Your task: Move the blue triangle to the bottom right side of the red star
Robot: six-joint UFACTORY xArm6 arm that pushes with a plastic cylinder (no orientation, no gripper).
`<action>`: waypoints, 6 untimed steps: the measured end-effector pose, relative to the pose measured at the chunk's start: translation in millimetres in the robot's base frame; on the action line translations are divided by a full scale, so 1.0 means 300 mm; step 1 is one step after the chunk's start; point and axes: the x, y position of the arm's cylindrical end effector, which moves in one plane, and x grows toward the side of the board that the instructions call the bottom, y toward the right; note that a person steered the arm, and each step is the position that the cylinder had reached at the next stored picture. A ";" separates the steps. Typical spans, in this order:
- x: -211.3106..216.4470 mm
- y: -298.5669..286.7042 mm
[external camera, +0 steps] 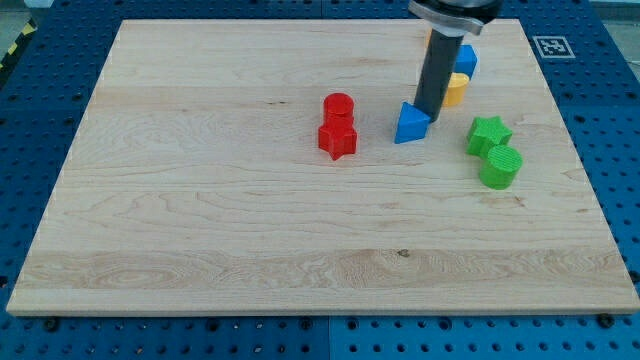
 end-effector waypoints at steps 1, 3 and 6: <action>0.065 -0.040; 0.143 -0.053; 0.064 -0.177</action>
